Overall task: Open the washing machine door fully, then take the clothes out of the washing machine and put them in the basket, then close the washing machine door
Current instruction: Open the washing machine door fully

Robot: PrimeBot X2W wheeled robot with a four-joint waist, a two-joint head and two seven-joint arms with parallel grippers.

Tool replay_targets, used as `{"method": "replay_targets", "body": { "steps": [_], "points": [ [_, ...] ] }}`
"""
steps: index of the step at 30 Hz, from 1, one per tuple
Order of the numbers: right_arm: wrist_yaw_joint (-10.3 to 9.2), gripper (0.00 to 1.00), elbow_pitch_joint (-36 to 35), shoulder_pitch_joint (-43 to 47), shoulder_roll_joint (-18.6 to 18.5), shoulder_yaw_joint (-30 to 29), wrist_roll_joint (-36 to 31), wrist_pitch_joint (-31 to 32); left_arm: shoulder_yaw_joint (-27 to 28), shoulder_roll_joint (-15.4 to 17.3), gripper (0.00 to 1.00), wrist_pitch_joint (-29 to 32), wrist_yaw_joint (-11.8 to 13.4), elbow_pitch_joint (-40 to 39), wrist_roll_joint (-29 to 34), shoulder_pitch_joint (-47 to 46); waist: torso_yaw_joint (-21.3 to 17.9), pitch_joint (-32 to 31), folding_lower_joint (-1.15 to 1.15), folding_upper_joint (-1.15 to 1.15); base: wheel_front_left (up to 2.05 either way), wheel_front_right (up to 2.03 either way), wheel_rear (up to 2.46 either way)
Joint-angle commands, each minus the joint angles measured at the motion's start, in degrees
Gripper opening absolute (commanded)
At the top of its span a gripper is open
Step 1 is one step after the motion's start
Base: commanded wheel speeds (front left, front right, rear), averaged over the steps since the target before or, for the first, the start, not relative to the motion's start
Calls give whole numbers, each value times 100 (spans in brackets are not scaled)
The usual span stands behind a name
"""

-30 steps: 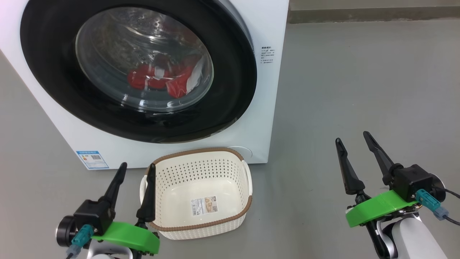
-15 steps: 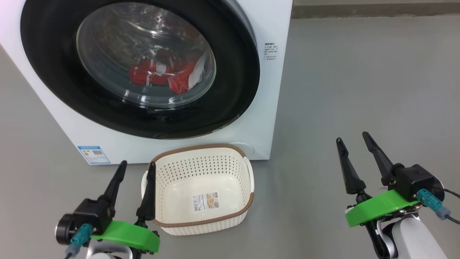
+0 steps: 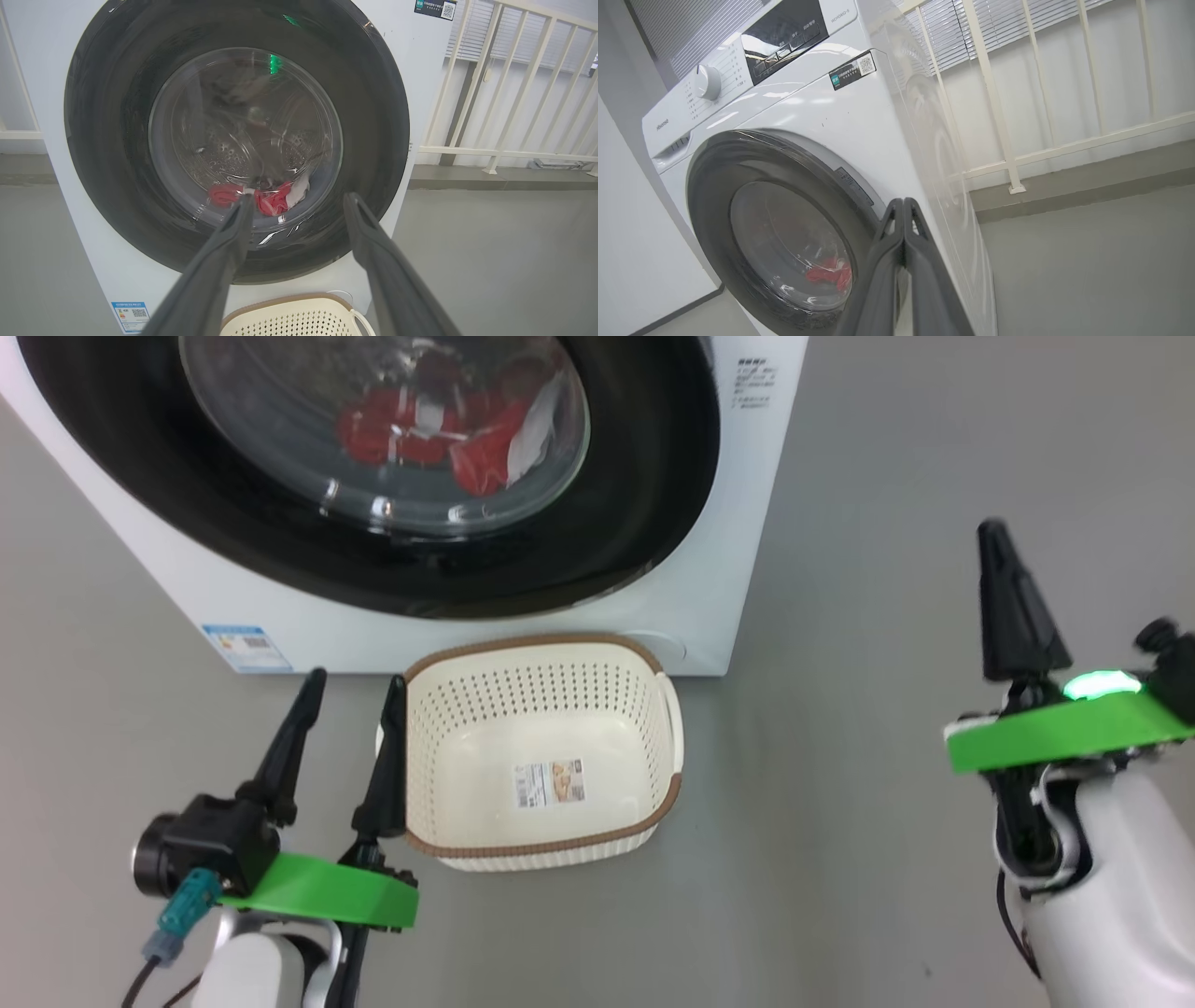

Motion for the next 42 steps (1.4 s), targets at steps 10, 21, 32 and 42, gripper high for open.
{"method": "replay_targets", "body": {
  "steps": [10, 21, 32, 42],
  "points": [
    [-4, 0, 526, -1373, -703, 831, 2260, 208, 83, 106, 100, -52, 89, -477, -133, -366, 284, 793, 0, 0, 0, 0, 0],
    [-4, 0, 441, -2417, -1282, 1251, 4411, 1345, -293, 106, 100, -52, 283, -956, -112, -532, 466, 1439, 0, 0, 0, 0, 0],
    [-4, 0, 481, -3169, -1579, 1210, 5607, 2491, -481, 106, 100, -52, 398, -1219, -127, -719, 670, 2028, 0, 0, 0, 0, 0],
    [-4, 0, 583, -3733, -1566, 959, 6135, 3590, -697, 106, 100, -52, 534, -1415, -48, -739, 802, 2442, 0, 0, 0, 0, 0]
  ]
}}
